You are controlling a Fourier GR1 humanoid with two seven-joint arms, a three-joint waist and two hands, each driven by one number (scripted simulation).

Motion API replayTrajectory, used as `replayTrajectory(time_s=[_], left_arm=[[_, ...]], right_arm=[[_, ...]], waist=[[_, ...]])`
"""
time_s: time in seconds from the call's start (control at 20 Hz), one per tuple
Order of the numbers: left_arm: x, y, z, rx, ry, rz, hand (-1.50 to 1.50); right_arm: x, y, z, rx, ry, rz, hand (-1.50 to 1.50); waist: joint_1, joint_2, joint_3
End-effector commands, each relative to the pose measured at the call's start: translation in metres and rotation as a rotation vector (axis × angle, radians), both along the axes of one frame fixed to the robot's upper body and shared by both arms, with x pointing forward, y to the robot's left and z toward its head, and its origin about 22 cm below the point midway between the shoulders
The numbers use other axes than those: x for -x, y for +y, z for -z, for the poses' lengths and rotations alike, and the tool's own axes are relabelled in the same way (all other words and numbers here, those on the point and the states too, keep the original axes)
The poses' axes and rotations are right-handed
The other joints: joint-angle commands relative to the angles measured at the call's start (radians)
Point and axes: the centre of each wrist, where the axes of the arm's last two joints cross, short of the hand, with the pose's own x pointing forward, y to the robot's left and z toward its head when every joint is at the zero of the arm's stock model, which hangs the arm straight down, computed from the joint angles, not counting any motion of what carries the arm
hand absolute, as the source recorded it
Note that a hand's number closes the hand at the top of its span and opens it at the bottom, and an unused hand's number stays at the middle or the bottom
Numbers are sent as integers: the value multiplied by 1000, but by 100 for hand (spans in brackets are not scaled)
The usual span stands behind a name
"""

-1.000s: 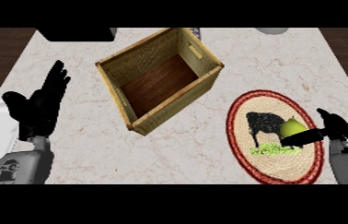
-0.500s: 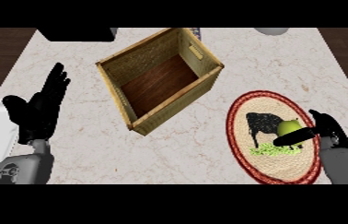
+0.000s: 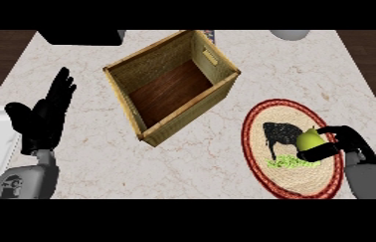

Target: Pick the pear from the placemat and place it in the basket

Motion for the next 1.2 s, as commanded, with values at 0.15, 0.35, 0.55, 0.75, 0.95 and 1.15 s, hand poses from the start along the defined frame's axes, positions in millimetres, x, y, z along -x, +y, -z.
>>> replayTrajectory(time_s=[0.15, 0.35, 0.55, 0.75, 0.95, 1.15], left_arm=[[-14, 7, -7, 8, 1, -5, 0], [-5, -2, -4, 2, -7, -5, 0], [-8, -7, -1, 6, -5, 24, 0], [-17, -29, -8, 13, -17, 133, 0], [-21, -40, -9, 5, -17, 185, 0], [-26, -51, -13, 9, -22, 222, 0]], right_arm=[[12, 13, 24, -86, 23, -39, 150], [22, 27, 39, -99, 5, -7, 150], [-10, 147, 6, -164, -226, -90, 150], [-30, 213, -47, -113, -437, -272, 150], [-34, 250, -82, -96, -668, -272, 150], [-36, 277, -110, -95, -885, -244, 150]], waist=[[-1, 15, 27], [3, 14, 27], [49, 15, 26], [195, 27, 22], [224, 31, 25], [248, 30, 25]])
